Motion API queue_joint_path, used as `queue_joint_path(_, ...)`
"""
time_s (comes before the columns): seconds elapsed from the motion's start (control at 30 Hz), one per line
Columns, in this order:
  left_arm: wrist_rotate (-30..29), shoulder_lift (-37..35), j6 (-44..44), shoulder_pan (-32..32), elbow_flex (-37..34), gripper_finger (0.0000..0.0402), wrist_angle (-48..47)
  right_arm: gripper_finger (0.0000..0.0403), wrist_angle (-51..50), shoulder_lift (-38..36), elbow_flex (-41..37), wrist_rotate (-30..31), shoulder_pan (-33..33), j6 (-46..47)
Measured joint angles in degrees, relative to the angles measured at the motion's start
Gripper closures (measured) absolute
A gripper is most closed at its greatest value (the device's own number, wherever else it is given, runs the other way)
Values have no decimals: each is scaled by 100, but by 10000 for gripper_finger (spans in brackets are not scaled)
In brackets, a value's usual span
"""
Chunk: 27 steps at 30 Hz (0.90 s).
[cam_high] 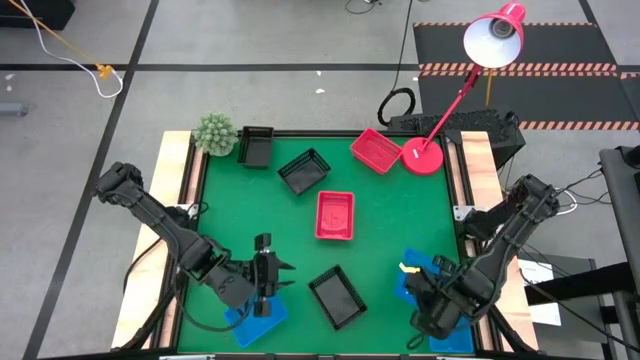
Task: Stack baskets by color
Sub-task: Stack the top right blue bin on the other bottom right blue bin
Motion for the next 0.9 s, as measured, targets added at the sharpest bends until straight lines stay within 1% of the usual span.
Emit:
queue_joint_path(0.33, -2, 0, 100, 644, 0, 254, 4, 402, -213, -2, 703, -23, 701, -102)
queue_joint_path(0.43, -11, 0, -58, 747, 0, 254, 2, 402, -361, -4, 898, -60, 955, 93)
queue_joint_path(0.57, -11, 0, -377, 735, 0, 254, 1, 402, -641, -4, 976, -336, 1283, 493)
queue_joint_path(0.67, -92, 0, -639, 655, 0, 254, 0, 402, -615, -4, 976, -498, 1505, 630)
queue_joint_path(0.9, -745, 0, -1234, 390, 0, 254, 13, 402, -651, 168, 978, -608, 1907, 744)
